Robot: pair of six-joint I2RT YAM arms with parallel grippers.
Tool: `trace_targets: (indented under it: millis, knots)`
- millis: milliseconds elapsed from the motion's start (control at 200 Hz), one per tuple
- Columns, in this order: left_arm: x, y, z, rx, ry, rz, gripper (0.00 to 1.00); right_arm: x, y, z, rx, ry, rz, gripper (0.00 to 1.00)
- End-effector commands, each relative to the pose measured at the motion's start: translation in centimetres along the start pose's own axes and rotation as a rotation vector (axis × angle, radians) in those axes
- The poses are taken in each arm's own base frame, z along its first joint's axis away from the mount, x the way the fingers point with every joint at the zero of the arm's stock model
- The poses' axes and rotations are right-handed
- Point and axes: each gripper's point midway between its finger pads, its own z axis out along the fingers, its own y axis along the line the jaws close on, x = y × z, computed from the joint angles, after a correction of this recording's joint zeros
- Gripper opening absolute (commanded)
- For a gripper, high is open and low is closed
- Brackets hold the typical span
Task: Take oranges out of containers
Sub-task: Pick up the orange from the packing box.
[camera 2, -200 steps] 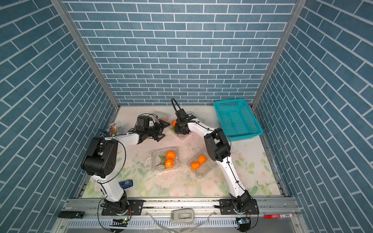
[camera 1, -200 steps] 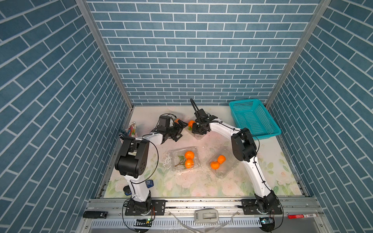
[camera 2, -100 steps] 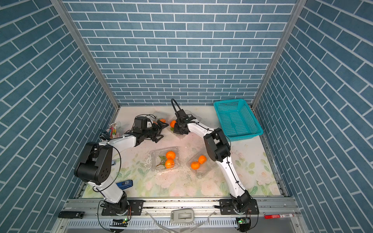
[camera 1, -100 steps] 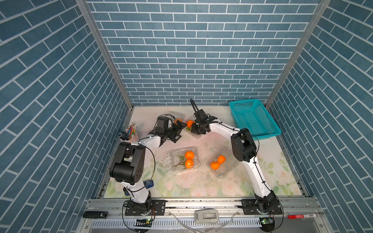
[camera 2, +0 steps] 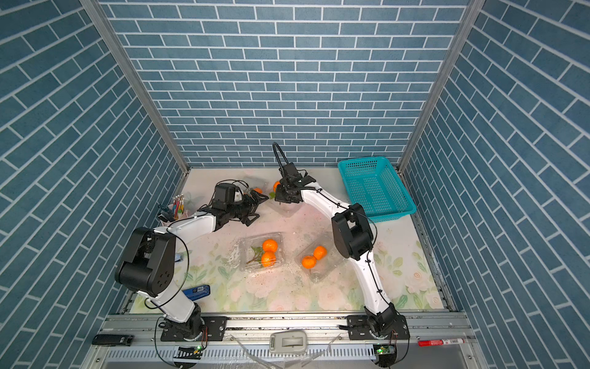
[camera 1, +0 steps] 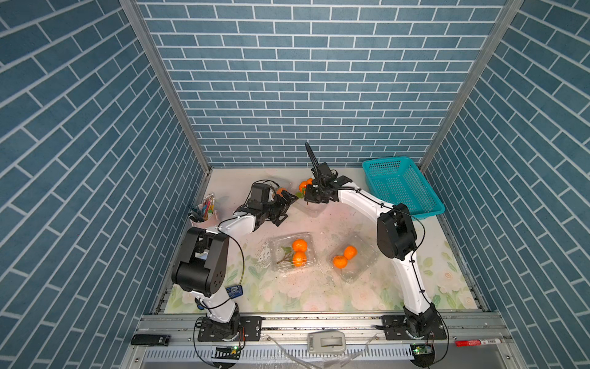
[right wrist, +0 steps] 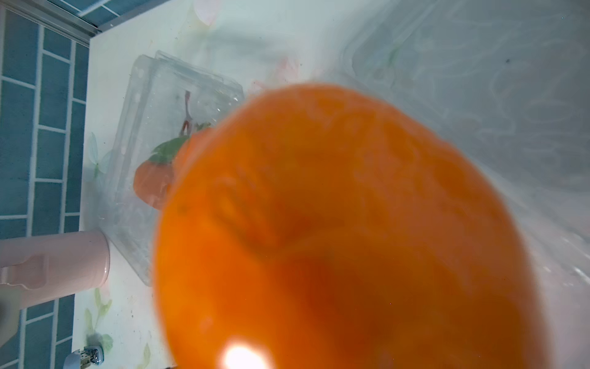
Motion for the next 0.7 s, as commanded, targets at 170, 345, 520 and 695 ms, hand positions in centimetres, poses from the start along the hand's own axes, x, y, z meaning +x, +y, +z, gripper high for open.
trace_targets:
  millis: [170, 345, 520, 695]
  knots:
    - [0.0, -4.9, -1.6, 0.036, -0.036, 0.097, 0.99, -3.7, 0.5, -5.3, -0.039, -0.088, -0.009, 0.0]
    - [0.7, -6.8, -2.0, 0.037, -0.045, 0.121, 0.99, -5.9, 0.7, -8.6, -0.075, -0.146, -0.005, 0.0]
    - [1.8, -9.2, -2.2, 0.018, -0.041, 0.181, 0.99, -8.4, -0.5, -12.7, -0.102, -0.206, 0.023, 0.0]
    - [4.4, -11.9, -2.0, 0.002, -0.013, 0.244, 0.99, -11.1, -2.8, -17.0, -0.115, -0.278, 0.052, 0.0]
